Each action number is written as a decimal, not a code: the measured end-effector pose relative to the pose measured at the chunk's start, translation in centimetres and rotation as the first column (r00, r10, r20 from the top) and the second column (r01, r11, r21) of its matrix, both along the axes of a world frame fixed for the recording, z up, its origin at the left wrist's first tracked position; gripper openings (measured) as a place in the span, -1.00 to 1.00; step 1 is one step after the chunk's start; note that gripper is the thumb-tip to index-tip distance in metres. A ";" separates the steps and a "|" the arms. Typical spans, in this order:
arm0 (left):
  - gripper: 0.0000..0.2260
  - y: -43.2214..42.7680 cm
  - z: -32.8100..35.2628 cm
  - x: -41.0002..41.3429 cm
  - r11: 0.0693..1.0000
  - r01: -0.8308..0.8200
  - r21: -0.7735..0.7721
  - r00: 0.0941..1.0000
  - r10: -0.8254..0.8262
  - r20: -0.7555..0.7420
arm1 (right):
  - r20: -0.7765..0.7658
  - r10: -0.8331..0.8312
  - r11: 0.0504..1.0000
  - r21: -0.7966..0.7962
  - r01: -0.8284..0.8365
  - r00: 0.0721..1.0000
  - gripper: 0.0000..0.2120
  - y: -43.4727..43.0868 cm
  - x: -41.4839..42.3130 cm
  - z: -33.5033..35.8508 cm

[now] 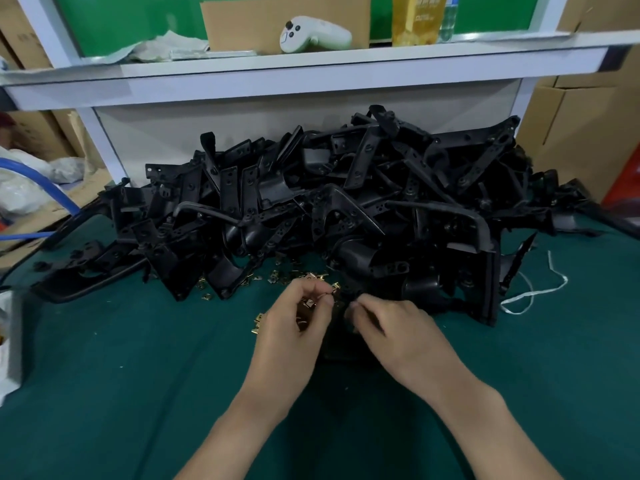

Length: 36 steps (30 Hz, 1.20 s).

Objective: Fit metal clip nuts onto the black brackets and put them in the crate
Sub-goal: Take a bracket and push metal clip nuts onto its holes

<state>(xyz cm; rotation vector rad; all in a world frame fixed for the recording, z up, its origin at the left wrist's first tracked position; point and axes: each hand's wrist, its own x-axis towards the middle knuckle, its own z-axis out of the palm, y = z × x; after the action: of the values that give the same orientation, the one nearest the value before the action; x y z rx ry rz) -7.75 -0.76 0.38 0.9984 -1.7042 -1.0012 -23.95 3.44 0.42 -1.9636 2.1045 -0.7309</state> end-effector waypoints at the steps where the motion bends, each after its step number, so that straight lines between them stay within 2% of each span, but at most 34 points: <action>1: -0.84 -0.1 0.1 0.1 1.000 0.009 0.017 1.000 -0.009 -0.016 | -0.010 0.024 1.000 0.002 -0.024 1.000 -0.71 -0.1 0.2 -0.3; 4: -0.85 -0.3 0.6 0.3 0.998 0.023 0.050 0.996 -0.019 -0.082 | -0.128 0.065 0.998 0.008 -0.064 0.990 -0.74 -0.4 0.7 -1.3; 6: -0.84 -0.7 0.7 0.6 0.995 -0.023 0.095 0.982 0.040 -0.183 | -0.155 0.059 0.998 -0.019 -0.063 0.986 -0.73 -0.4 0.8 -1.6; 9: -0.84 -1.6 0.9 1.1 0.946 0.025 0.323 0.917 0.106 -0.383 | -0.121 0.025 0.995 -0.093 -0.037 0.992 -0.76 -0.3 0.8 -1.8; 11: -0.82 -1.9 0.8 1.3 0.903 0.103 0.418 0.890 0.105 -0.444 | -0.134 -0.016 0.991 -0.134 -0.002 0.991 -0.76 -0.2 0.7 -1.9; 15: -0.81 -1.7 0.7 1.2 0.905 0.119 0.408 0.912 0.063 -0.406 | -0.155 -0.043 0.991 -0.136 0.022 0.987 -0.76 -0.3 0.7 -2.1; 19: -0.82 -1.7 0.8 1.1 0.918 0.109 0.381 0.921 0.051 -0.387 | -0.118 0.036 0.986 -0.159 -0.055 0.992 -0.78 -0.1 0.8 -2.0; 22: -0.82 -1.6 0.8 1.1 0.927 0.101 0.360 0.925 0.046 -0.378 | -0.147 0.085 0.986 -0.128 -0.105 0.985 -0.60 -0.1 0.9 -2.1; 25: -0.82 -1.7 0.7 1.1 0.939 0.081 0.334 0.929 0.050 -0.366 | -0.223 0.142 0.988 -0.025 -0.152 0.964 -0.39 -0.3 0.7 -2.2; 27: -0.82 -1.7 0.6 1.1 0.947 0.079 0.312 0.935 0.039 -0.353 | -0.224 0.170 0.985 0.026 -0.168 0.960 -0.33 -0.5 0.3 -2.3; 33: -0.82 -1.9 0.5 1.0 0.964 0.057 0.259 0.931 0.042 -0.363 | -0.186 0.214 0.976 -0.001 -0.218 0.959 -0.31 -0.6 0.1 -2.2; 36: -0.76 -1.9 0.5 0.9 0.952 0.055 0.300 0.921 0.068 -0.384 | -0.166 0.228 0.973 -0.008 -0.233 0.959 -0.33 -0.6 0.0 -2.1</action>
<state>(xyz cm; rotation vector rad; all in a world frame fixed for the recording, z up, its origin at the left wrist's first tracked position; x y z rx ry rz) -6.85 -2.64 0.83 0.9185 -1.2371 -1.3889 -23.91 2.88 -1.67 -2.3058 1.9100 -0.5746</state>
